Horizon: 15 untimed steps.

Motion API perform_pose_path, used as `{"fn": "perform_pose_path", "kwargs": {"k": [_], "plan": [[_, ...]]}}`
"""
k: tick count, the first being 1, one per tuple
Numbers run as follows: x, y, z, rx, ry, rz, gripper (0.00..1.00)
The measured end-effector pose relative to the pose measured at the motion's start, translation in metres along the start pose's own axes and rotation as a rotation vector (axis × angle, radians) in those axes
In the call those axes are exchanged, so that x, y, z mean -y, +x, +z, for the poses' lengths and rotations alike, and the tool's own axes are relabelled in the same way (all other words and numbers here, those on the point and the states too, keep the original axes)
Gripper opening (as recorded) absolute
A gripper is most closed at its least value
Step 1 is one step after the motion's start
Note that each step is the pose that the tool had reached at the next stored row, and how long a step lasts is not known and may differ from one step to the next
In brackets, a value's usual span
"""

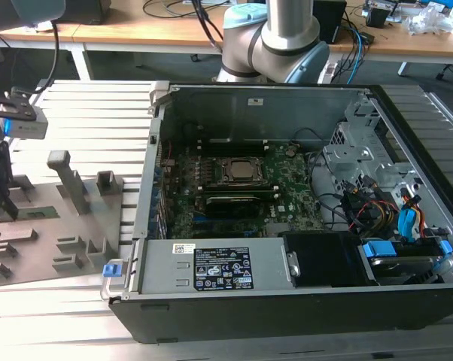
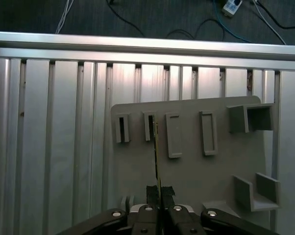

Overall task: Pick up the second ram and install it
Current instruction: 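Pick up the second ram and move it above second insertion slot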

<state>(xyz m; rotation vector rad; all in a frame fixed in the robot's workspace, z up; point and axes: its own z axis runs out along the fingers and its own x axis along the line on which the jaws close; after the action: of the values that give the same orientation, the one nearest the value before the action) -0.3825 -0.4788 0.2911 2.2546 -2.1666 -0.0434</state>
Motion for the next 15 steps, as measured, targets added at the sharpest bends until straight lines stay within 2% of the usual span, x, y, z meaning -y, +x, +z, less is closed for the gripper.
{"fn": "perform_pose_path", "kwargs": {"k": [15], "plan": [[-0.0004,-0.0002,-0.0280,0.0000,0.0000,0.000,0.14]]}}
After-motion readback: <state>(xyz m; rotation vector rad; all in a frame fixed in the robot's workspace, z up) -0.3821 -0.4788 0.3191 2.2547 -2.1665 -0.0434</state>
